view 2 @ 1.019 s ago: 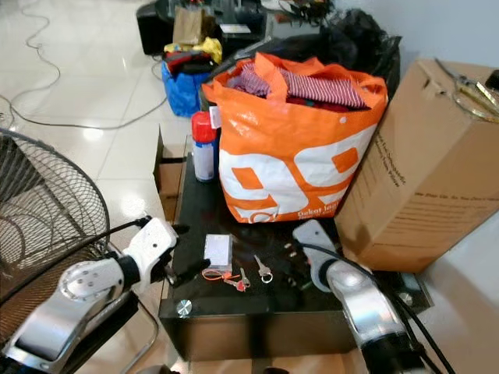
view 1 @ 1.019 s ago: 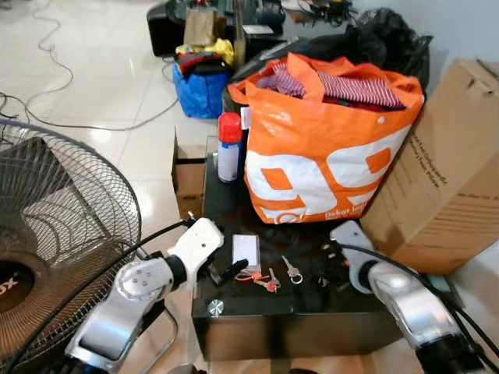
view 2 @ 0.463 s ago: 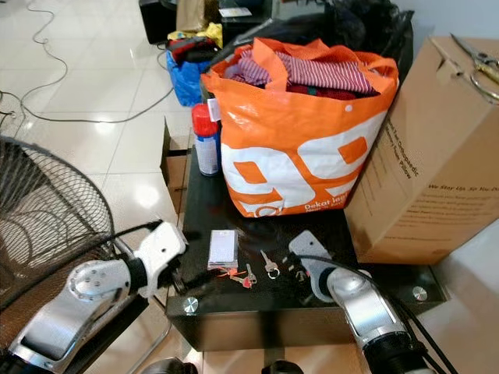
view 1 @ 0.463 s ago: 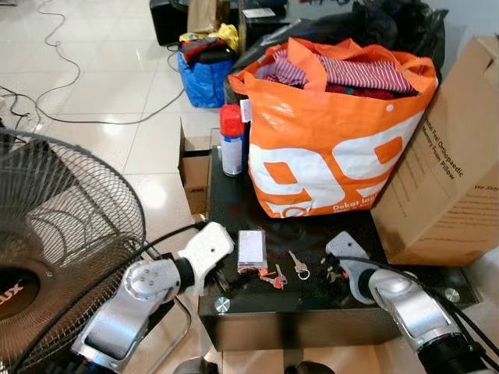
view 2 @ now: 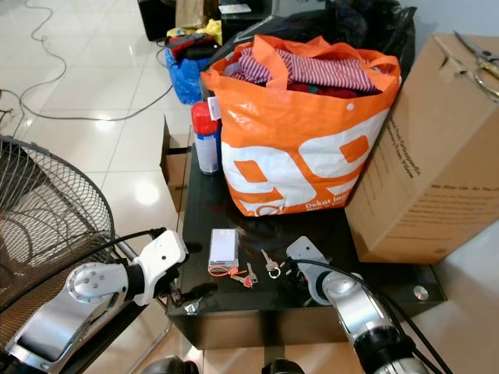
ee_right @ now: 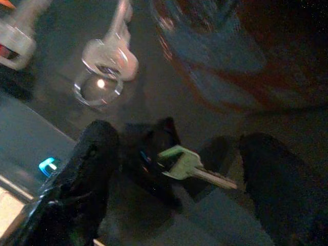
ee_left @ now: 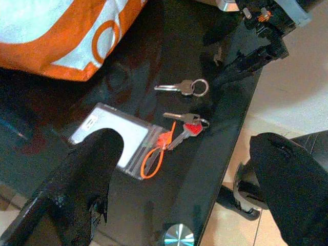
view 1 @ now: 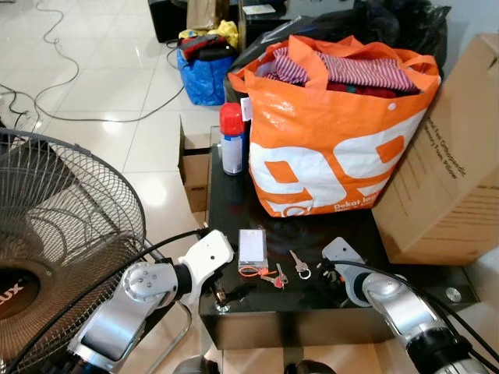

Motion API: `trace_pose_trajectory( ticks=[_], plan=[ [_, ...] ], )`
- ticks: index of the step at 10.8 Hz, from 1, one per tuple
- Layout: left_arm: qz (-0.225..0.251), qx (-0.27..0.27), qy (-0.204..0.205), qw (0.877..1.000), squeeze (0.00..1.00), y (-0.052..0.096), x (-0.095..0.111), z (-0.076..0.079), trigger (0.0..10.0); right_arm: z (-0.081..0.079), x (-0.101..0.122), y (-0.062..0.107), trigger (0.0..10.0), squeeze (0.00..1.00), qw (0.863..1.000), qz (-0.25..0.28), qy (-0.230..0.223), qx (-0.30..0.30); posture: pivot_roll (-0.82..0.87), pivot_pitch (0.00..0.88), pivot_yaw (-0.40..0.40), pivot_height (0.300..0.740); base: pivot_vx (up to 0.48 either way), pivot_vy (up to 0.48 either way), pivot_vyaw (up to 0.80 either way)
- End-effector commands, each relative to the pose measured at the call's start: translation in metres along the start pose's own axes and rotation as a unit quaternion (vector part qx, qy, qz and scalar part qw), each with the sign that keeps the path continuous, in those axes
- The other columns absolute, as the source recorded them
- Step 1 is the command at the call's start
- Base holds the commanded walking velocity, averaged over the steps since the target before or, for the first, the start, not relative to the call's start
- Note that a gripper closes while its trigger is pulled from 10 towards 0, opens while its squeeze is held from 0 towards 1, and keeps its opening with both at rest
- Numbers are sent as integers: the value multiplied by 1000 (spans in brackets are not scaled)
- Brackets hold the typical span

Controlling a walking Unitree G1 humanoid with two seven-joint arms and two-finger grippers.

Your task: Hang keys on a hook

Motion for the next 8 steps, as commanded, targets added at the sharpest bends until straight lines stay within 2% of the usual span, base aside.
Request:
trace_pose_trajectory(
  ticks=[1,2,8],
  plan=[
    [-7,-5,3,1000,0,1,-3,2,10000,2,-1,0,1922,0,1000,0,-1,-5,-106,100,9,740,0,0,0],
    [-7,-7,4,1000,0,2,-2,2,10000,1,-3,-3,0,0,1000,-4,-1,-2,-105,97,7,740,0,0,0],
    [-12,-25,5,1000,0,4,-2,6,10000,3,-12,-2,0,0,1000,-15,8,13,-111,80,6,740,0,0,0]
  ],
)
Point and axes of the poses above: a point about 5 cm out from each wrist's last joint towards the gripper, its own y axis pointing back from the gripper into the wrist, its own x axis along the axis of the wrist's last joint, z = x × y, the point moved 5 cm from there along -y, pointing out of the wrist towards the gripper, and after that the axes turned 12 degrees about y, right-handed, at the moved point
